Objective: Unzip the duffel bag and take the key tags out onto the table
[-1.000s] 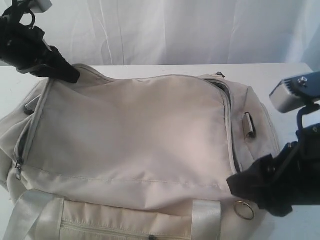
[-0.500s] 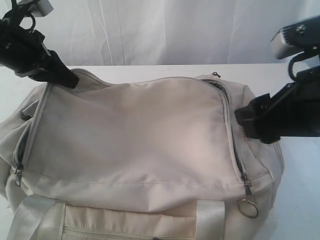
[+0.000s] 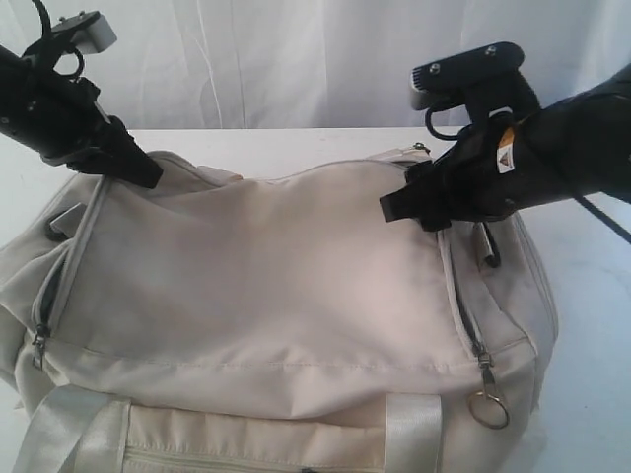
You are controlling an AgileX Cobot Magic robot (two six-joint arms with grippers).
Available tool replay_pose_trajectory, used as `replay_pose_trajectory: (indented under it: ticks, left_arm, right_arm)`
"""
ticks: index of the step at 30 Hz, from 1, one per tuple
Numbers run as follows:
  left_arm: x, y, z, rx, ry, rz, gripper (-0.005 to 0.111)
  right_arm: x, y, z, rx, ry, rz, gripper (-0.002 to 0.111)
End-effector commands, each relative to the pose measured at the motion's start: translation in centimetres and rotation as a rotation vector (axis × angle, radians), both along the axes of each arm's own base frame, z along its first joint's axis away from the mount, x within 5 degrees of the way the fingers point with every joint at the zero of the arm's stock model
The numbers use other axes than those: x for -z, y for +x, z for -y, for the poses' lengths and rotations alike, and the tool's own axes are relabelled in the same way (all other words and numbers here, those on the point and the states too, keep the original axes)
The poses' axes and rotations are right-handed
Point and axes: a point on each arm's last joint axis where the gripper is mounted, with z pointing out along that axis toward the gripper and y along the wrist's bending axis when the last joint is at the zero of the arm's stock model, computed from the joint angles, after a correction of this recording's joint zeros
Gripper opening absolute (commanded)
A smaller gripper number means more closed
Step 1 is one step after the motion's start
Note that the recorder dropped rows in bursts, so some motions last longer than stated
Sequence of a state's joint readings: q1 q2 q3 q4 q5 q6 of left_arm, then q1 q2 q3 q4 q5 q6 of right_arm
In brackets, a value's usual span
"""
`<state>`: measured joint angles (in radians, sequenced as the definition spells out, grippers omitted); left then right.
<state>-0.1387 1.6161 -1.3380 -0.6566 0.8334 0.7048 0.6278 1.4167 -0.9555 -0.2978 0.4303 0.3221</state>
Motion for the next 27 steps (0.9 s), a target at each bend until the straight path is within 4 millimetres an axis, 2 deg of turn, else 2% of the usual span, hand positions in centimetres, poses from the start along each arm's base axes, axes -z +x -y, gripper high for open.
replay_pose_trajectory:
  ticks: [1, 4, 6, 8, 13, 18, 27]
  left_arm:
    - [0.7, 0.3, 0.3, 0.004, -0.015, -0.035, 0.0]
    - [1.1, 0.8, 0.2, -0.018, -0.01, -0.023, 0.0]
    - [1.4, 1.5, 0.1, -0.057, -0.005, 0.013, 0.0]
    - [1.6, 2.2, 0.0, -0.1, -0.006, 0.049, 0.0]
    - [2.0, 3.8, 0.1, -0.174, -0.048, 0.124, 0.0]
    - [1.8, 5.7, 0.7, -0.169, -0.112, 0.147, 0.0]
    - [1.2, 8.7, 1.4, -0.138, -0.137, 0.175, 0.0]
  right_arm:
    - [1.3, 1.3, -0.8, -0.009, -0.049, -0.025, 0.034]
    - [2.3, 2.0, -1.0, -0.02, -0.123, -0.043, 0.012]
    - [2.3, 2.7, -0.9, -0.032, -0.167, -0.012, 0.0]
    - [1.5, 3.9, -0.6, 0.004, -0.162, 0.039, 0.0]
    - [-0.2, 7.5, 2.0, 0.141, -0.166, 0.115, 0.0]
    - [-0.4, 10.4, 4.0, 0.219, -0.184, 0.115, 0.0]
    - [0.5, 11.7, 3.6, 0.218, -0.188, 0.08, 0.0]
